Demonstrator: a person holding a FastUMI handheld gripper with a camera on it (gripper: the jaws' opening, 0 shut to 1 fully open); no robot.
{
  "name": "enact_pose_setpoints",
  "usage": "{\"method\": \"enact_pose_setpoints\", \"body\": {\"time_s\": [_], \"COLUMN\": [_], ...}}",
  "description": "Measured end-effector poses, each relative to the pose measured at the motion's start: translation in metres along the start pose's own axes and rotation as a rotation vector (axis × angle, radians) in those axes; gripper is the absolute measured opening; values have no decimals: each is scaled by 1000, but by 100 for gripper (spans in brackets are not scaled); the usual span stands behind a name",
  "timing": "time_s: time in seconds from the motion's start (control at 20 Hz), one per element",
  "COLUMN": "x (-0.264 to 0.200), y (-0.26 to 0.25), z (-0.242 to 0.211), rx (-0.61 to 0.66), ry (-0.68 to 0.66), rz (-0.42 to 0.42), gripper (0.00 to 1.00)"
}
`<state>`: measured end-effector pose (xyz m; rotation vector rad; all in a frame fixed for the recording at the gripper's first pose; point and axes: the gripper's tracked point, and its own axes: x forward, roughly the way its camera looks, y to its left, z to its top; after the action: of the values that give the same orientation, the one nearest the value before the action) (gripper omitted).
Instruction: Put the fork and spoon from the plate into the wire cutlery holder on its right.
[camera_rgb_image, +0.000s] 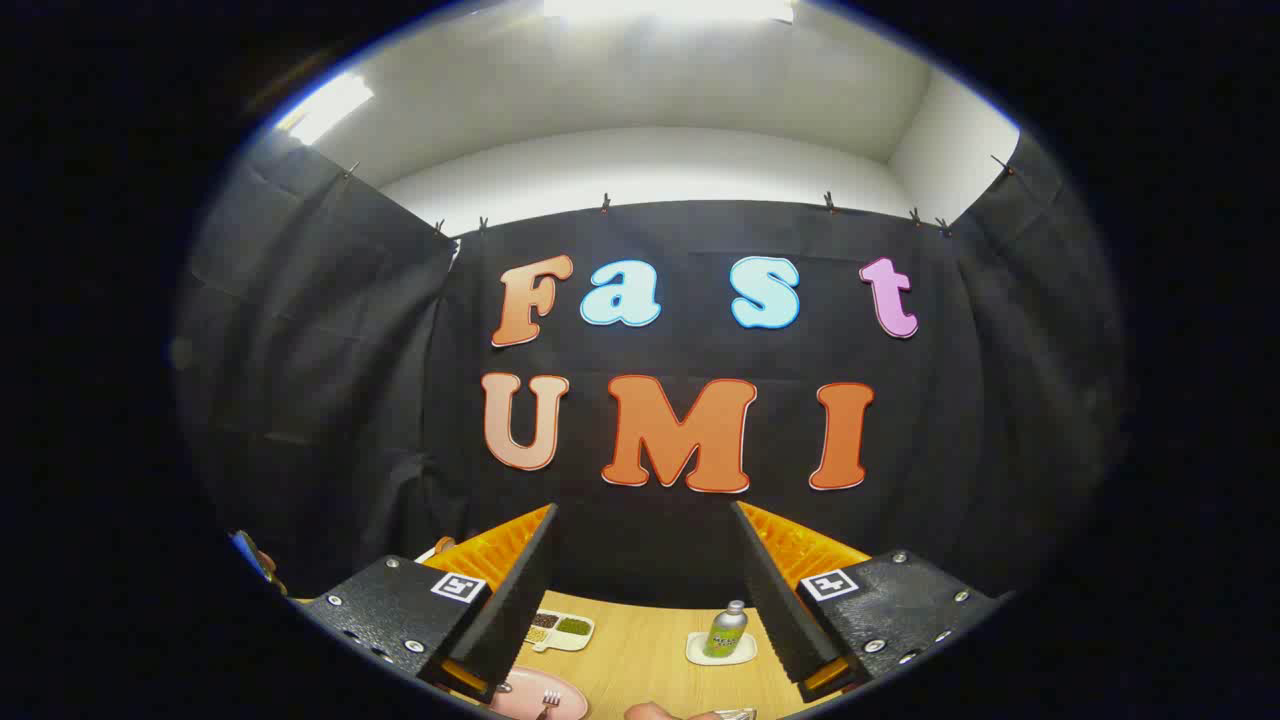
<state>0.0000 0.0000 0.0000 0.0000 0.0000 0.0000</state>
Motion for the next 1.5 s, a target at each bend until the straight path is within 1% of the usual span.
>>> {"method": "enact_pose_setpoints", "body": {"time_s": [0.2, 0.4, 0.85, 1.2, 1.35, 1.5], "x": [-5, -9, -9, -8, -7, -11], "y": [-9, -7, -12, 5, 23, 44], "z": [-12, -22, -36, -88, -116, -153], "rx": [-55, -44, -59, -84, -90, -99], "ry": [37, 76, 104, 243, 313, 424], "rz": [-35, -30, -36, 1, 45, 95], "gripper": [99, 98, 98, 99, 99, 99]}}
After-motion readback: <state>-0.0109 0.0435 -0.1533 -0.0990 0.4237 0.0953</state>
